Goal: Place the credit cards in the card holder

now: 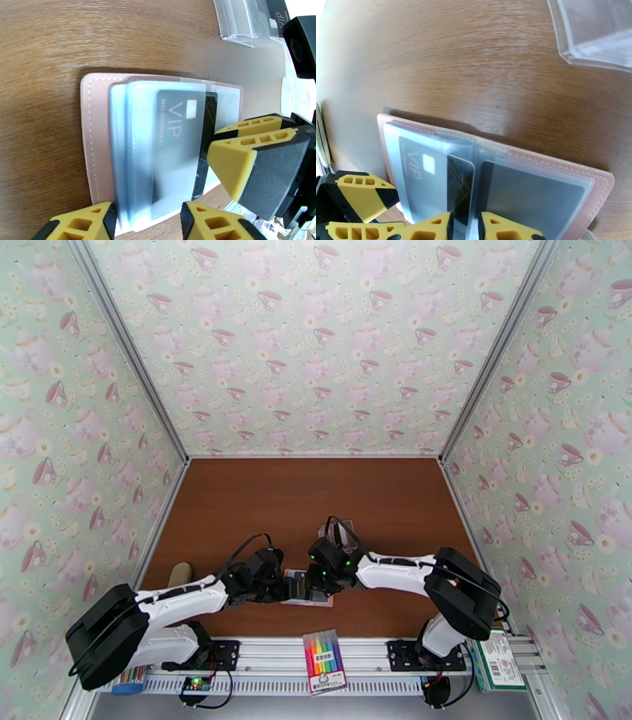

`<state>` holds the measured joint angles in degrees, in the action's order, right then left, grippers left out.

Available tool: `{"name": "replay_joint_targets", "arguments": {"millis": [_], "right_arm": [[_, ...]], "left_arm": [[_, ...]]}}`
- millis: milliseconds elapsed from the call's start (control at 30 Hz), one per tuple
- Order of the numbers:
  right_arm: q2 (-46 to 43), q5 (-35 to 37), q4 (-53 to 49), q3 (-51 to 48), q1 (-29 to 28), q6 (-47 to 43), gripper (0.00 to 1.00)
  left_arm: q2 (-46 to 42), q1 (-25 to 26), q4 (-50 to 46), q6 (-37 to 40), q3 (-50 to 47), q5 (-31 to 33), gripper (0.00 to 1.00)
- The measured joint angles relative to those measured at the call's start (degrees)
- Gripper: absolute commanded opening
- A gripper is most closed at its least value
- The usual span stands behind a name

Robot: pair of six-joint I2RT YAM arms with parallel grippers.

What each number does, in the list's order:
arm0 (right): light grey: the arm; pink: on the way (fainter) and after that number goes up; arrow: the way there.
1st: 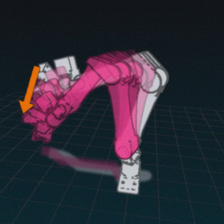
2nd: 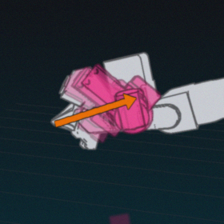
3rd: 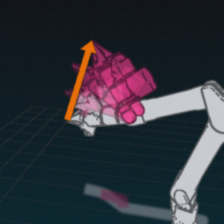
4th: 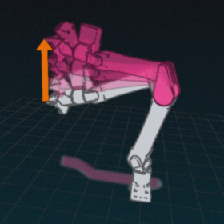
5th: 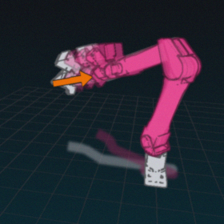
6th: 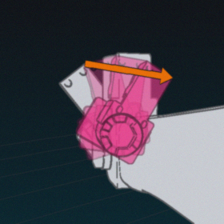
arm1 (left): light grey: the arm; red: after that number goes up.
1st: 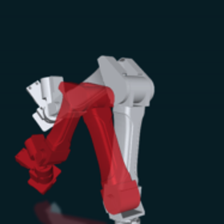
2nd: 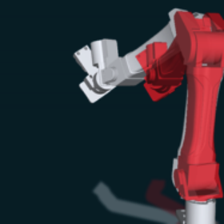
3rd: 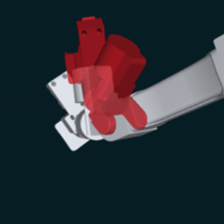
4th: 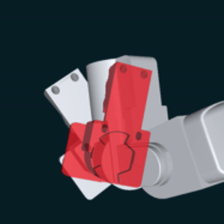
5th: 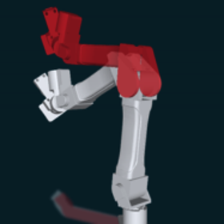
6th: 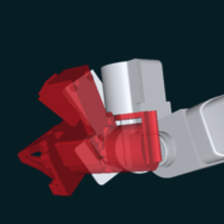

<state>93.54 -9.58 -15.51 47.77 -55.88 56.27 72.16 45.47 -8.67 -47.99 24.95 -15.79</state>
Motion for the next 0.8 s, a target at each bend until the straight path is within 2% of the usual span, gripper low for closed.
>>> {"name": "replay_joint_targets", "arguments": {"millis": [367,800], "right_arm": [[1.2,-0.02,-0.07,1.05,0.0,-0.07,0.18],[1.64,-0.02,-0.09,1.49,-0.39,0.0,0.21]], "left_arm": [[0.0,0.0,0.0,0.02,0.0,0.0,0.5],[0.0,0.0,-0.02,0.02,0.0,0.0,0.5]]}}
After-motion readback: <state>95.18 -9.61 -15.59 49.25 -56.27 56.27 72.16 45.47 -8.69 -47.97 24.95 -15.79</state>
